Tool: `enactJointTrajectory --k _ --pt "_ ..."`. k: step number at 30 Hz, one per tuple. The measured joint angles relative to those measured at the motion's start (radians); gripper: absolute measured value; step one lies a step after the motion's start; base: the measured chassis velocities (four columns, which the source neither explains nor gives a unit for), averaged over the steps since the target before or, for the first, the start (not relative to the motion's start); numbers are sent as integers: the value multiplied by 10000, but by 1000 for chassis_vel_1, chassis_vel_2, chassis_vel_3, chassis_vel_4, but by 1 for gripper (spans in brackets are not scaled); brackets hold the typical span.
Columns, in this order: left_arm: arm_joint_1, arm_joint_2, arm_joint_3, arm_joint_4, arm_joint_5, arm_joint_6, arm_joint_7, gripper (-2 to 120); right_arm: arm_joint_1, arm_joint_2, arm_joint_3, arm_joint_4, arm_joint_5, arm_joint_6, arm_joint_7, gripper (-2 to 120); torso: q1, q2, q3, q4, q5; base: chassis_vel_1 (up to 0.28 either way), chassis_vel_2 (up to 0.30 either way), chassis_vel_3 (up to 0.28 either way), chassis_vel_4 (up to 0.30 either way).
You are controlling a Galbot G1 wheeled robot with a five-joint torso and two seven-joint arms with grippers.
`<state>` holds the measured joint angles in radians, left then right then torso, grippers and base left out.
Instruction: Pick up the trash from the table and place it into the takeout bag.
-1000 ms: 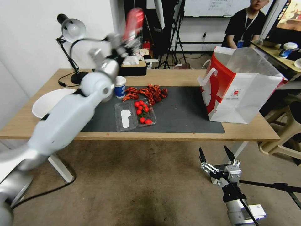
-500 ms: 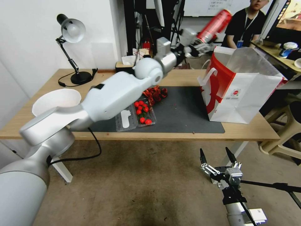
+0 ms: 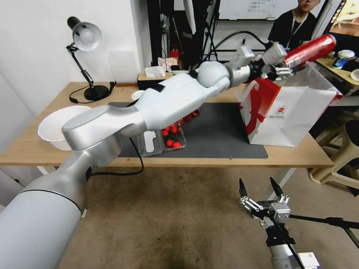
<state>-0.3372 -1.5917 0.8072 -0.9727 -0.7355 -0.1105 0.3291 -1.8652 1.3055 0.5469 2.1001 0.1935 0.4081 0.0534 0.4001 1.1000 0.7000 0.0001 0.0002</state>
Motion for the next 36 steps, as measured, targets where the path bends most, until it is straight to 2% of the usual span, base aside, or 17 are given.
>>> enactJointTrajectory --k 1,5,11,12,14,15,16,17,20,22,23,24,36 --pt "-94 -80 165 84 403 -56 -211 50 -27 -3 13 0 15 40 -2 100 -1 0 0 -1 0 0 0 0 0" --pt "-181 -145 323 169 868 -111 -420 50 -47 4 35 0 25 72 -12 100 0 0 0 -1 0 0 0 0 0" --pt "-212 -167 380 198 1058 -132 -491 50 -53 13 42 0 29 84 -22 100 0 0 0 -2 0 0 0 0 0" --pt "-241 -183 427 221 1232 -152 -557 61 -58 20 46 0 31 93 -26 100 0 -1 0 0 0 0 0 0 0" --pt "-252 -187 442 229 1292 -154 -582 61 -61 21 47 0 32 96 -29 100 -1 0 0 0 0 0 0 0 0" --pt "-274 -195 471 243 1410 -155 -638 71 -67 24 51 0 34 105 -32 100 -1 0 0 0 -1 0 0 0 0" --pt "-297 -200 493 252 1509 -155 -701 74 -71 25 54 0 35 110 -34 100 0 -1 0 0 0 0 0 0 0" --pt "-297 -200 493 252 1509 -155 -701 74 -71 25 54 0 35 110 -34 100 0 -1 0 0 0 0 0 0 0" --pt "-331 -203 536 256 1653 -156 -834 86 -80 26 60 0 39 118 -39 100 0 0 0 0 -1 0 0 0 0" --pt "-336 -204 544 256 1672 -156 -858 86 -80 26 60 0 39 118 -39 100 0 0 0 0 -2 0 0 0 0" --pt "-369 -205 602 256 1797 -158 -1035 97 -84 28 64 0 41 129 -43 100 -1 0 0 0 -1 0 0 0 0" --pt "-385 -205 637 252 1847 -158 -1163 99 -88 29 66 0 42 141 -46 100 0 0 -1 0 -2 0 0 0 0" --pt "-433 -111 677 60 1750 5 -1738 100 -134 51 68 -1 45 202 -58 100 0 0 0 0 -1 0 0 0 0"
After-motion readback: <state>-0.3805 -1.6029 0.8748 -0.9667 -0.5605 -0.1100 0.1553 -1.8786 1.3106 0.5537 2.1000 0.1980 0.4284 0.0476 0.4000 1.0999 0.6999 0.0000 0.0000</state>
